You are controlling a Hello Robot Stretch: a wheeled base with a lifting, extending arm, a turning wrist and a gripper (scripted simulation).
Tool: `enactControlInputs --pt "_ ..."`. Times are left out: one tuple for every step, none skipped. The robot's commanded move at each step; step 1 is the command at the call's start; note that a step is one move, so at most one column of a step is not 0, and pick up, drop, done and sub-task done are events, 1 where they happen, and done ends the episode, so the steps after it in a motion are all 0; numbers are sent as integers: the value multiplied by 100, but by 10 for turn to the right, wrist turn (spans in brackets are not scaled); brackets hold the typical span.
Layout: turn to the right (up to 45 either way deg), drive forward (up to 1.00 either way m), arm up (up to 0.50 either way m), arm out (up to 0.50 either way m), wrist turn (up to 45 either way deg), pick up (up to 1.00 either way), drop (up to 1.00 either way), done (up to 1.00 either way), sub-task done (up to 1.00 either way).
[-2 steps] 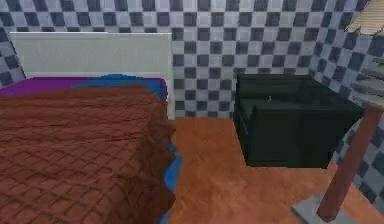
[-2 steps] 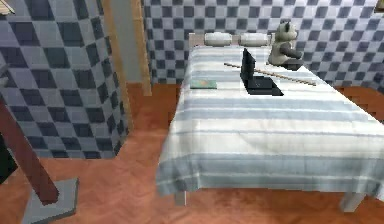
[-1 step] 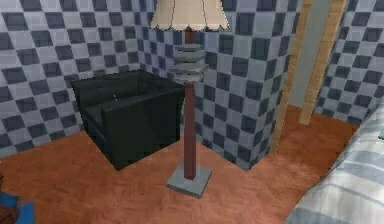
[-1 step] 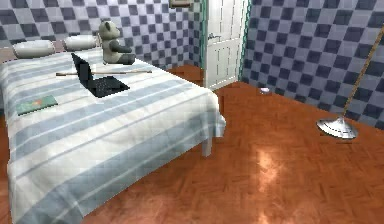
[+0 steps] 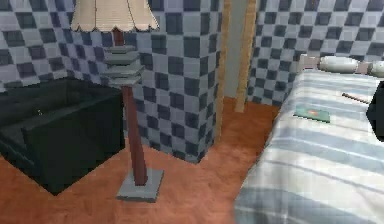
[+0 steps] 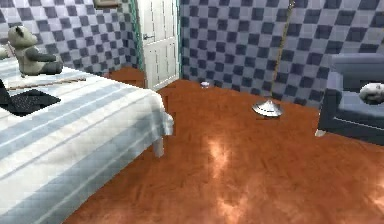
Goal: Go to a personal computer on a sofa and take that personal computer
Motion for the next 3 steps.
enactControlInputs --pt "0 100 0 0 0 0 0 0 0" --pt "360 0 0 0 0 0 0 0 0" --pt "0 100 0 0 0 0 0 0 0"
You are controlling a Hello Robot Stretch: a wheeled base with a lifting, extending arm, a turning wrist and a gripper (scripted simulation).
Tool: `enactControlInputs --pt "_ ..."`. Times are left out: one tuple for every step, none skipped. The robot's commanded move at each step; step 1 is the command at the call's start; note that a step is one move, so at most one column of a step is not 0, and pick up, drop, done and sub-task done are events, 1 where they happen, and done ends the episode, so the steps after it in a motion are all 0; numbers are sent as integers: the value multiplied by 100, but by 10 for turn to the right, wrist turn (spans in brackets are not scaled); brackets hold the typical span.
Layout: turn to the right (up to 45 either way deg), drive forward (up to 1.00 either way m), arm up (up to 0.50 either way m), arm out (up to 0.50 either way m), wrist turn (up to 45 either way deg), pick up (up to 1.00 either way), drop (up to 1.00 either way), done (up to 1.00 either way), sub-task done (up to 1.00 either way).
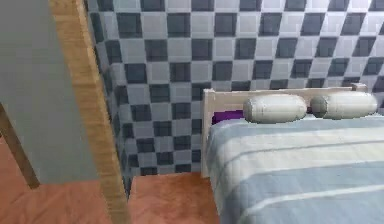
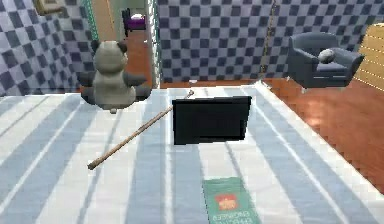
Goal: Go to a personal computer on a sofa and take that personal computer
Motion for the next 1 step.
enactControlInputs --pt "0 25 0 0 0 0 0 0 0"
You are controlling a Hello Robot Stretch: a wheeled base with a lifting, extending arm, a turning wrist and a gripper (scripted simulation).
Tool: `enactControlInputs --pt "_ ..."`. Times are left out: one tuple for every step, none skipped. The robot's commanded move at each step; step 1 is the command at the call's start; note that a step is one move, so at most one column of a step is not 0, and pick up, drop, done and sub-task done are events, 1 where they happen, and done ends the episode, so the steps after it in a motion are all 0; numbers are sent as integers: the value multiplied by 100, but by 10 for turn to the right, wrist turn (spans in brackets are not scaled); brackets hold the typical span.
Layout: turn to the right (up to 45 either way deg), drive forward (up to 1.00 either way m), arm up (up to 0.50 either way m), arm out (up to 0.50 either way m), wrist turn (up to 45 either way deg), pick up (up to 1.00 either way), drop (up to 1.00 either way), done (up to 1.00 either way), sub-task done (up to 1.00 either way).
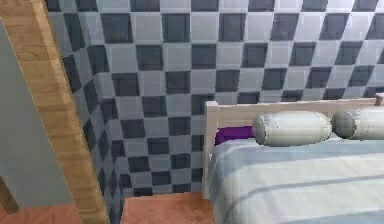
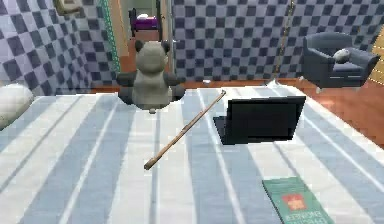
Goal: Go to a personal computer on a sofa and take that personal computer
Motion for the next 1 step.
enactControlInputs --pt "-300 0 0 0 0 0 0 0 0"
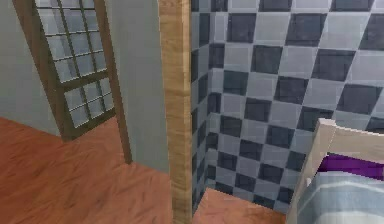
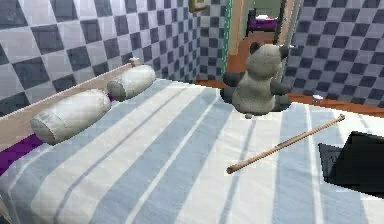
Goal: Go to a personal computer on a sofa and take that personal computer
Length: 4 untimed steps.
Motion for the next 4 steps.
enactControlInputs --pt "0 30 0 0 0 0 0 0 0" --pt "-390 0 0 0 0 0 0 0 0" --pt "0 100 0 0 0 0 0 0 0" --pt "0 70 0 0 0 0 0 0 0"
